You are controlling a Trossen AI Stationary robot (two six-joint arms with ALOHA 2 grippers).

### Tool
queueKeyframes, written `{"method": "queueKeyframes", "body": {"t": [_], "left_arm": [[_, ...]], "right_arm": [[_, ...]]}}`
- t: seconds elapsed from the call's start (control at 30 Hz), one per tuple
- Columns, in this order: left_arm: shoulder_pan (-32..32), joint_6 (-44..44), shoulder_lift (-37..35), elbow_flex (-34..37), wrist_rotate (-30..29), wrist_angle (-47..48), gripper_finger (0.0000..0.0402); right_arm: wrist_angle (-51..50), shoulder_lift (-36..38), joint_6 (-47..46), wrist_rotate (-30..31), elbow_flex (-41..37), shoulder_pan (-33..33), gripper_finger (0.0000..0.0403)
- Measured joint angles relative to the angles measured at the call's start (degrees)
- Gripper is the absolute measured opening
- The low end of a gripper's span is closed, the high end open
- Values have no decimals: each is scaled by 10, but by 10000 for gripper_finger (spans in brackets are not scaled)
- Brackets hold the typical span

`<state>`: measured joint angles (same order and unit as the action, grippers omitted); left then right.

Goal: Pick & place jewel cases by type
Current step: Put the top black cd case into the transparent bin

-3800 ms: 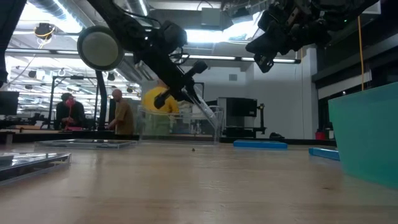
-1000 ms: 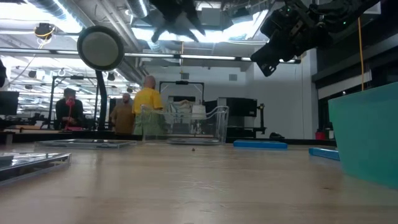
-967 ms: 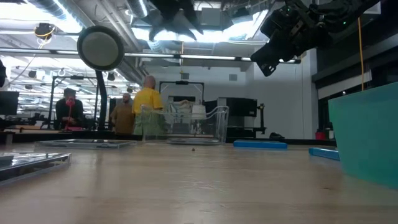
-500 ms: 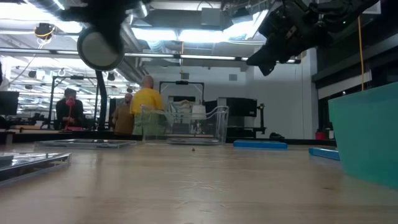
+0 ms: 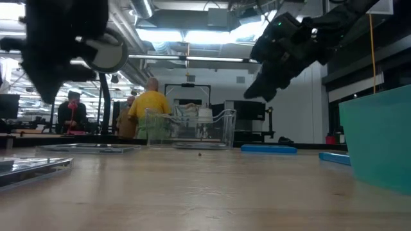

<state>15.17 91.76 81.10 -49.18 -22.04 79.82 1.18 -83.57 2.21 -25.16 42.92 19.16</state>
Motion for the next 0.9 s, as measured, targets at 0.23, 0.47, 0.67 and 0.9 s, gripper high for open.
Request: {"method": "queueKeyframes", "body": {"t": [0.23,0.47,0.67,0.9], "left_arm": [[-17,20,-6,77,-12,-46,1],[-49,-1,-6,85,-32,-80,1],[-83,-49,-6,85,-27,-136,2],[-126,-77,-6,85,-20,-172,2]], "right_arm": [[35,-54,-24,18,0,-27,26],[56,-64,-35,18,0,-40,26],[71,-61,-35,22,1,-40,26],[77,-61,-36,22,1,-40,26]]}}
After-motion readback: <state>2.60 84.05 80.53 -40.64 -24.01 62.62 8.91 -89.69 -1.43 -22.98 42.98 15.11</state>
